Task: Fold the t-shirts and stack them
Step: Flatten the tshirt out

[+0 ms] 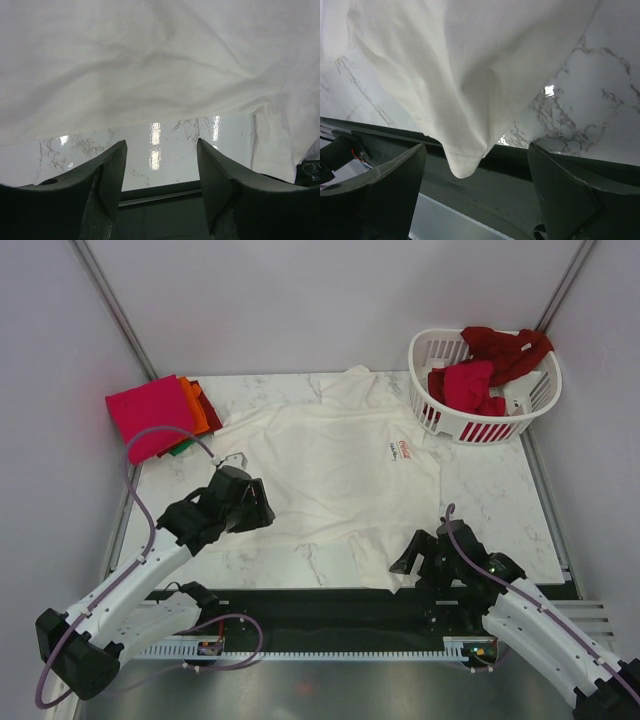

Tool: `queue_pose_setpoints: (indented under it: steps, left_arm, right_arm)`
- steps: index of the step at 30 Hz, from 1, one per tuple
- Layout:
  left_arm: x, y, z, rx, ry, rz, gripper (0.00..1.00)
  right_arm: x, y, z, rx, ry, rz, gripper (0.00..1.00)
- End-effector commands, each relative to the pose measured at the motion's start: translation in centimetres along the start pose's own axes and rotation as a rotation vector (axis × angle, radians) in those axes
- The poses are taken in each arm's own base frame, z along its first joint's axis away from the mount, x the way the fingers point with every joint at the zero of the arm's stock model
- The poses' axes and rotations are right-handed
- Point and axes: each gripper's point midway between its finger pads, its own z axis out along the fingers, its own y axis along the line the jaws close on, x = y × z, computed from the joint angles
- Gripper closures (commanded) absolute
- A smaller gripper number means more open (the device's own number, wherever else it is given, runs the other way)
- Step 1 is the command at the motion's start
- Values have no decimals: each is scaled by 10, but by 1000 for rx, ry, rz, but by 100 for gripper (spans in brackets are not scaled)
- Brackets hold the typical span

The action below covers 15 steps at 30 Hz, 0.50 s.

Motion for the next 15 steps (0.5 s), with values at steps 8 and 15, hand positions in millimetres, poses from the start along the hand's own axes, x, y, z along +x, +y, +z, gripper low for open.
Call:
queue_pose_setpoints:
  steps: [8,15]
  left_arm:
    - [7,12,12,-82,21,-54,34]
    - [8,16,12,-91,13,-56,34]
  right_arm:
    - [16,13,22,-35,57,-26,11]
    - [9,13,28,-7,28,-64,34]
